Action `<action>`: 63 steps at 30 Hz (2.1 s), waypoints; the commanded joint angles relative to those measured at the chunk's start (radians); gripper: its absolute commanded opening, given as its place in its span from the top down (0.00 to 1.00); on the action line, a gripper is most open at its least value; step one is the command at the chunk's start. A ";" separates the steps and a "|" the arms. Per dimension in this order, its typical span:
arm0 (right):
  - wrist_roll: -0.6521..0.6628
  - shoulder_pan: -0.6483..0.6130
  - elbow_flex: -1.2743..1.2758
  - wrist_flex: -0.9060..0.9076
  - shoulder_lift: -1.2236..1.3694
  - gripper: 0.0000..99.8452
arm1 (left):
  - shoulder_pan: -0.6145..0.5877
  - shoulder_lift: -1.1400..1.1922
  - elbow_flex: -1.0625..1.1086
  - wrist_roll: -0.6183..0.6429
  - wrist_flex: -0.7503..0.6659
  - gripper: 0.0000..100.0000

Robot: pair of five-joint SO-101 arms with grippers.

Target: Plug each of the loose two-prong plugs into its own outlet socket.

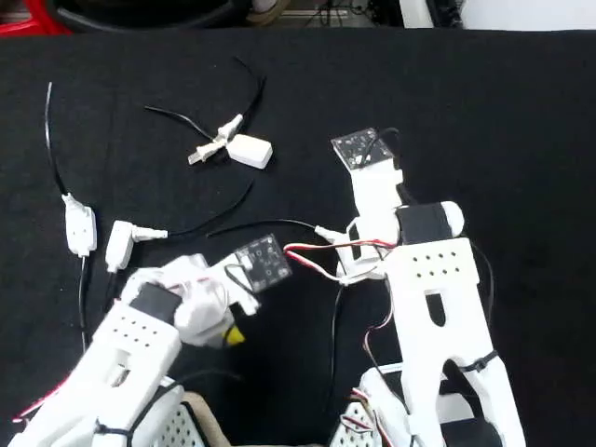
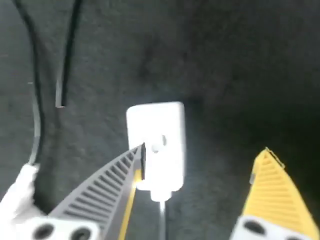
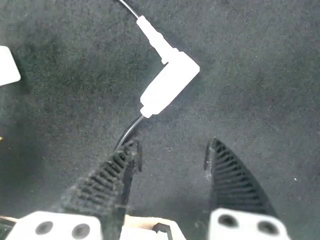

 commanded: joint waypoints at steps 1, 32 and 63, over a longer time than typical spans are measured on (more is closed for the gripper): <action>0.002 -0.006 -0.002 -0.002 0.004 0.79 | 0.036 0.038 -0.019 0.068 -0.048 0.66; 0.002 -0.006 0.024 -0.005 0.002 0.79 | -0.234 0.660 -0.472 -0.146 0.091 0.74; 0.002 -0.006 0.025 -0.002 0.002 0.79 | -0.289 0.669 -0.593 -0.588 0.107 0.74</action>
